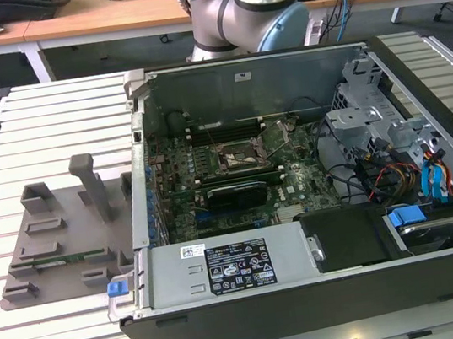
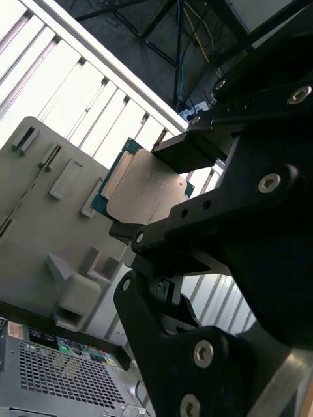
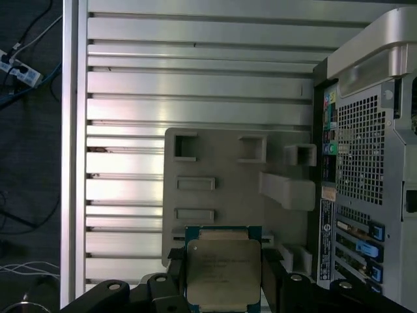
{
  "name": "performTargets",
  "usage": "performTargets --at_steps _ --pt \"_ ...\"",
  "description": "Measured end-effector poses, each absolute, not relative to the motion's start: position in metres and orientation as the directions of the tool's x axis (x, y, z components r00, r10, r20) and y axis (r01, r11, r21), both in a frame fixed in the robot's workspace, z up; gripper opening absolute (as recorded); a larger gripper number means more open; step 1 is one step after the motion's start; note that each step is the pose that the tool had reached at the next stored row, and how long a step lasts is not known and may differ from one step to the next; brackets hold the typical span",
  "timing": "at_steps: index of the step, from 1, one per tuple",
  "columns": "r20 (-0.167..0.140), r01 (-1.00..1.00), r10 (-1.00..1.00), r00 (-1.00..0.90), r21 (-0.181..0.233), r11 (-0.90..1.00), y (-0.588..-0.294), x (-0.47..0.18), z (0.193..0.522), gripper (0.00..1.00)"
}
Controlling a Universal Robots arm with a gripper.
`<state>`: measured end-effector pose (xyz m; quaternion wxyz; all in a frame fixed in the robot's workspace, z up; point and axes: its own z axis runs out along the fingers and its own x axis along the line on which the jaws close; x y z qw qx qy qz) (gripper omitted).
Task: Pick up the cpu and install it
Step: 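Pick up the cpu and move it towards the insertion slot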
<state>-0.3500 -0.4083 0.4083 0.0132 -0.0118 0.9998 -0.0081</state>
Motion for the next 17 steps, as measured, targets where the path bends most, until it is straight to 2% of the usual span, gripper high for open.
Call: performTargets --at_steps 17 --pt "-0.026 -0.023 -0.024 -0.999 -0.017 1.000 -0.408 -0.320 0.408 0.55"
